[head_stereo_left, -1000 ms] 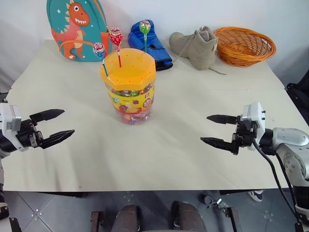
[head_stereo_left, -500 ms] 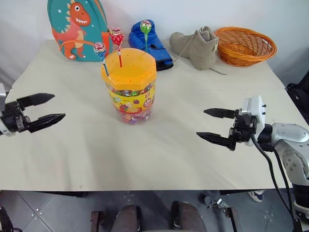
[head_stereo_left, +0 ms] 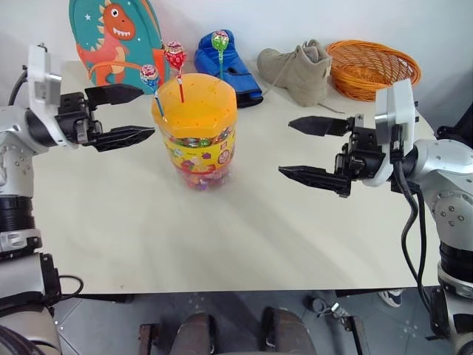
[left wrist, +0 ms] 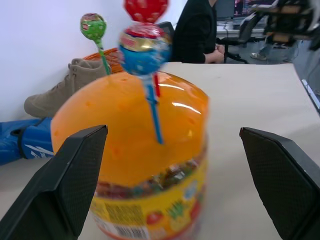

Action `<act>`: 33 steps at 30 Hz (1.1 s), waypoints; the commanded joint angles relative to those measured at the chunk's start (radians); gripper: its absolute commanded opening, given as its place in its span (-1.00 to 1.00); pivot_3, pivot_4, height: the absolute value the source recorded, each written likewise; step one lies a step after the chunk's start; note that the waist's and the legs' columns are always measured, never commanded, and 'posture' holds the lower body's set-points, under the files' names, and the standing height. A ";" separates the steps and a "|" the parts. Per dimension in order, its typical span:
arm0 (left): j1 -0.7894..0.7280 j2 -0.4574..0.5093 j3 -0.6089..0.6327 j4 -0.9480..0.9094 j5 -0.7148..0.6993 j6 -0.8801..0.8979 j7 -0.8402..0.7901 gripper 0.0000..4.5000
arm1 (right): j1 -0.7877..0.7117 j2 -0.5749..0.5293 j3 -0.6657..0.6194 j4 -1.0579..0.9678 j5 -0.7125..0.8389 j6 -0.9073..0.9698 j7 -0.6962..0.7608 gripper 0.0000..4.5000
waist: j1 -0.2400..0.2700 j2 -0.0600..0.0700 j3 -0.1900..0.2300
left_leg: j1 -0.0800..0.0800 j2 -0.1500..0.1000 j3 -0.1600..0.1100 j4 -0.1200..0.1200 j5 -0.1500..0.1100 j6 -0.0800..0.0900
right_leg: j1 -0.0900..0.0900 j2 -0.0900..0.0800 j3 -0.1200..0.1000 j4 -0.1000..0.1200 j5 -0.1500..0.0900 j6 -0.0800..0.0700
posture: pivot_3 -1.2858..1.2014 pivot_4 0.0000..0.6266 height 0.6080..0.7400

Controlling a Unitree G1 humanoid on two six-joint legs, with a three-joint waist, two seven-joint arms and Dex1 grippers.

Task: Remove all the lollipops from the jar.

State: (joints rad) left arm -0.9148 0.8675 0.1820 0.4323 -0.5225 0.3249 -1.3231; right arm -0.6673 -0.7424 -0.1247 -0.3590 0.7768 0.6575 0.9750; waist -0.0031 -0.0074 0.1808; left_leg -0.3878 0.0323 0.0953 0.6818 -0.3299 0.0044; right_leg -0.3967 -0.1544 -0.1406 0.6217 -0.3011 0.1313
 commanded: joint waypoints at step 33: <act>-0.149 -0.031 0.192 -0.098 -0.083 0.278 0.326 -0.99 | -0.013 -0.051 -0.032 0.036 -0.012 -0.046 0.040 1.00 | 0.000 -0.002 0.001 | -0.001 0.000 0.000 0.001 0.000 0.000 | -0.001 0.000 0.002 0.000 0.000 0.000 | 0.03 -0.52 1.00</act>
State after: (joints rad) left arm -1.0557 0.7984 0.3361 0.3854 -0.6029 0.5746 -1.0565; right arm -0.6629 -0.7746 -0.1260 -0.3090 0.7657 0.6315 1.0029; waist -0.0027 -0.0094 0.1820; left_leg -0.3888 0.0327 0.0949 0.6826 -0.3301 0.0048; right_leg -0.3974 -0.1541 -0.1391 0.6217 -0.3010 0.1315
